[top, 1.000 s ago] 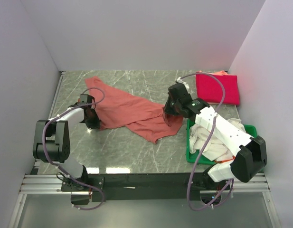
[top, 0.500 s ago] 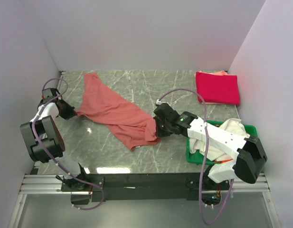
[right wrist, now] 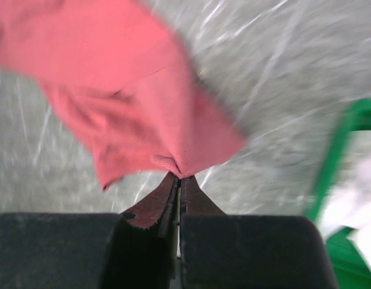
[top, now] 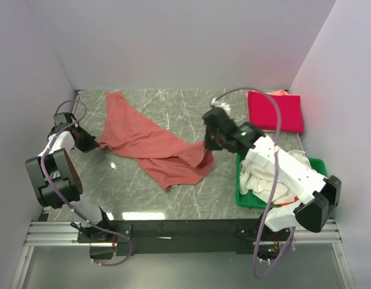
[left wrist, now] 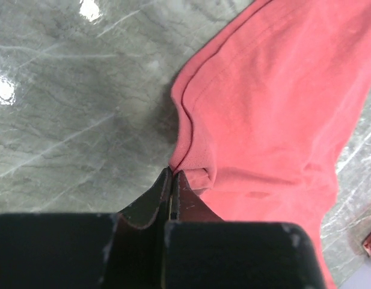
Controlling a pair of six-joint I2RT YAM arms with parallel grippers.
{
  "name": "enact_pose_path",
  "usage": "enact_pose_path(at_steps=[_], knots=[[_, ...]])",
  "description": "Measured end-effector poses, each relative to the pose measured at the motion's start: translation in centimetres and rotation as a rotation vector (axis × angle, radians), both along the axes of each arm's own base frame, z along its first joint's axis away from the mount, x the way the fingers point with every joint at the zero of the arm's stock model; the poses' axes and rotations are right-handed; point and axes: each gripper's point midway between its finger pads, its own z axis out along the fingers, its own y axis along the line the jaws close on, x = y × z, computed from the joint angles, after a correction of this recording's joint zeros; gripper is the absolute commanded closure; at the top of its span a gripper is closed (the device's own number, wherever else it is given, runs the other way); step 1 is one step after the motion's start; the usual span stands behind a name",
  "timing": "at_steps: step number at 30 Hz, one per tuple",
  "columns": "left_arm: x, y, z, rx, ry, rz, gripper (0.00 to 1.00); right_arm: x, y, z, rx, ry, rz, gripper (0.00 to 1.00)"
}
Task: Fold and stack the t-shirts
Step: Flatten the tshirt out
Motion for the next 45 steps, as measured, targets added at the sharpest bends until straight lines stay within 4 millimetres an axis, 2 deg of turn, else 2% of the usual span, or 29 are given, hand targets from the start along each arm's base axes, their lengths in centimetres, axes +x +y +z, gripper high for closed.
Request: enact_pose_path(at_steps=[3,6,7,9,12,15,16,17,19,22,28,32,38,45], knots=[[0.5,0.5,1.2,-0.004,-0.019,0.010,1.00,1.4,-3.4,2.8,0.010,-0.051,-0.091,1.00],[1.7,2.0,3.1,-0.007,-0.065,0.037,1.00,1.8,-7.3,5.1,0.040,-0.102,-0.188,1.00],[2.2,2.6,3.9,-0.006,-0.085,0.047,0.99,1.6,-8.6,5.6,0.054,-0.118,-0.216,1.00],[3.1,3.4,5.2,-0.014,-0.120,0.054,1.00,0.7,-9.3,5.2,0.071,-0.113,-0.221,1.00],[4.0,3.9,6.2,-0.021,-0.149,0.051,1.00,-1.0,-8.8,1.4,0.079,-0.021,-0.192,1.00],[3.8,3.7,6.1,-0.028,-0.140,0.049,1.00,-3.0,-8.3,-4.6,0.070,0.132,-0.178,0.84],[3.7,3.6,5.9,-0.029,-0.135,0.047,1.00,-3.8,-8.2,-6.8,0.060,0.193,-0.175,0.71],[3.7,3.6,5.8,-0.030,-0.131,0.045,1.00,-4.7,-8.2,-8.7,0.053,0.250,-0.179,0.66],[3.5,3.6,5.4,-0.031,-0.123,0.046,0.99,-6.1,-8.4,-11.0,0.030,0.332,-0.184,0.58],[3.0,3.3,4.6,-0.040,-0.106,0.045,1.00,-6.6,-8.3,-11.8,0.030,0.367,-0.191,0.52],[2.4,2.9,3.7,-0.053,-0.085,0.036,1.00,-5.7,-7.1,-11.2,0.088,0.338,-0.169,0.50],[2.5,2.8,3.7,-0.059,-0.091,0.030,0.99,-5.1,-5.4,-11.4,0.097,0.339,-0.131,0.50],[2.5,2.7,3.8,-0.058,-0.093,0.022,1.00,-6.8,-2.8,-14.9,0.024,0.438,-0.063,0.51],[2.5,2.7,3.8,-0.059,-0.094,0.021,1.00,-8.1,-3.0,-16.7,-0.001,0.493,-0.091,0.52]])
